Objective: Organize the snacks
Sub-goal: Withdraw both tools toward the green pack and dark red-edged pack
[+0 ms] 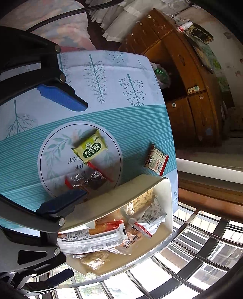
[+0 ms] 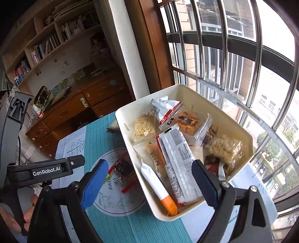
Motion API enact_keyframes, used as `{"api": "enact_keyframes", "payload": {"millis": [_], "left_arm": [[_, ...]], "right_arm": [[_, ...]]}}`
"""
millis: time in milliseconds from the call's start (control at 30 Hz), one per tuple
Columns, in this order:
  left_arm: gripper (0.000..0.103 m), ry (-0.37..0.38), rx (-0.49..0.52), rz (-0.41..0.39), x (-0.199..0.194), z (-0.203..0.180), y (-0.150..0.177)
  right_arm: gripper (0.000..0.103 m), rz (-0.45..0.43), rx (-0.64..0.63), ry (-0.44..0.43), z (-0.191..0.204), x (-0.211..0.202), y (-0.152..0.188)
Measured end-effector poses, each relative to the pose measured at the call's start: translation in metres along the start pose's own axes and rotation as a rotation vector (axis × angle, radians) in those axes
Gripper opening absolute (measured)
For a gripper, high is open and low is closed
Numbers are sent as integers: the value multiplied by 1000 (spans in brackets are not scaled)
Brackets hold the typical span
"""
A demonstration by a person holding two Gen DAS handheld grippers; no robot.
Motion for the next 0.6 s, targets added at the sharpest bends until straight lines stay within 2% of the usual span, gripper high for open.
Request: {"api": "enact_keyframes", "payload": {"millis": [300, 600], "left_arm": [[84, -26, 74, -52, 10, 31, 6], [84, 34, 185, -166, 27, 44, 11]], "right_arm": [[91, 76, 94, -71, 21, 3, 30], [91, 169, 287, -113, 24, 20, 36]]}}
Point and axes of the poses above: each gripper's, at about its wrist camera, not at the fingertips, and x roughly the way its jaws point, z to its left, y to its underside, the point moved 8 cm from there along x, roughly the way its jaws point, and after that the axes turned 4 degrees about -x, right-handed, at the moved point
